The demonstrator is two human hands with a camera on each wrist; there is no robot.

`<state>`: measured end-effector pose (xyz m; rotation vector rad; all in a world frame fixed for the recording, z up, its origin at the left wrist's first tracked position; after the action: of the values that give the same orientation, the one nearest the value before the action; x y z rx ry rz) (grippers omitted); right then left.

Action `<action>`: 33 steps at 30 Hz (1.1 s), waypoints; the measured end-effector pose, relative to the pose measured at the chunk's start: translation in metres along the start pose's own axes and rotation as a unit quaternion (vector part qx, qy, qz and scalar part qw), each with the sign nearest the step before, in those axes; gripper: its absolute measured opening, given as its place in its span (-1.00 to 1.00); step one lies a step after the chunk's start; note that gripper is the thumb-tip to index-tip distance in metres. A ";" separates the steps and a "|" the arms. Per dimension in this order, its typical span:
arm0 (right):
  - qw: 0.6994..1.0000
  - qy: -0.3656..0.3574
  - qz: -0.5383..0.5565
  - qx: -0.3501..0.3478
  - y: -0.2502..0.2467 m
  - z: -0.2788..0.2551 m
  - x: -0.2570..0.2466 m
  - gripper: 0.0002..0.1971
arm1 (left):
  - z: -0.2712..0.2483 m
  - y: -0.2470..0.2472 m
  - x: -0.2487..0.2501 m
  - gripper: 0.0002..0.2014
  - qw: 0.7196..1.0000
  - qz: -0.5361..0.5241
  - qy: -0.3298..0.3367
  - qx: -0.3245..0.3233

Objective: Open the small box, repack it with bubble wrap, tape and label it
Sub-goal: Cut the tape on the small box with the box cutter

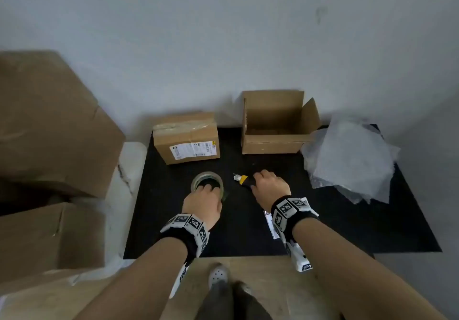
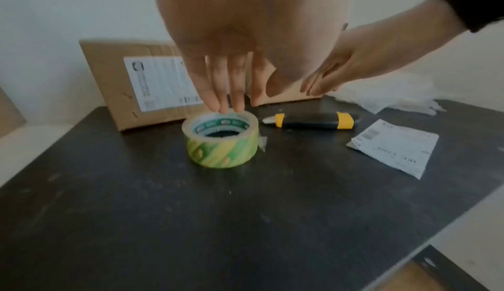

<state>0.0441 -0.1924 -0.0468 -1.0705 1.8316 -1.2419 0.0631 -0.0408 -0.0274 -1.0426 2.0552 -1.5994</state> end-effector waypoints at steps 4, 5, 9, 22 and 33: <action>0.999 0.002 -0.030 -0.026 0.027 0.011 0.002 -0.50 | 0.002 0.026 0.001 -0.69 1.000 0.005 0.002 -0.027; 0.999 0.005 -0.034 -0.033 0.030 0.013 0.002 -0.47 | 0.002 0.029 0.001 -0.69 1.000 0.003 0.002 -0.030; 0.998 0.009 -0.052 -0.034 0.041 0.019 0.006 -0.41 | 0.007 0.030 0.002 -0.68 1.000 0.021 0.018 -0.004; 0.991 0.025 0.034 -0.131 0.036 0.010 0.006 -0.38 | -0.002 0.026 0.006 -0.70 1.000 0.012 0.014 -0.001; 0.983 -0.024 0.064 -0.169 -0.014 -0.017 -0.038 -0.52 | -0.034 -0.025 -0.015 -0.75 0.998 0.012 -0.040 0.051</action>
<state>0.0497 -0.1546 -0.0248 -1.1282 2.0862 -0.8424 0.0595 -0.0096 0.0045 -1.0250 1.9059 -1.6074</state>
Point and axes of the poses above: each hand's wrist, its own z-axis towards the middle knuckle, its own y-axis out of the palm, x = y × z, the point moved 8 cm from there along z, towards the middle knuckle, and after that the axes turned 13 degrees about y, right-handed, at the moved point
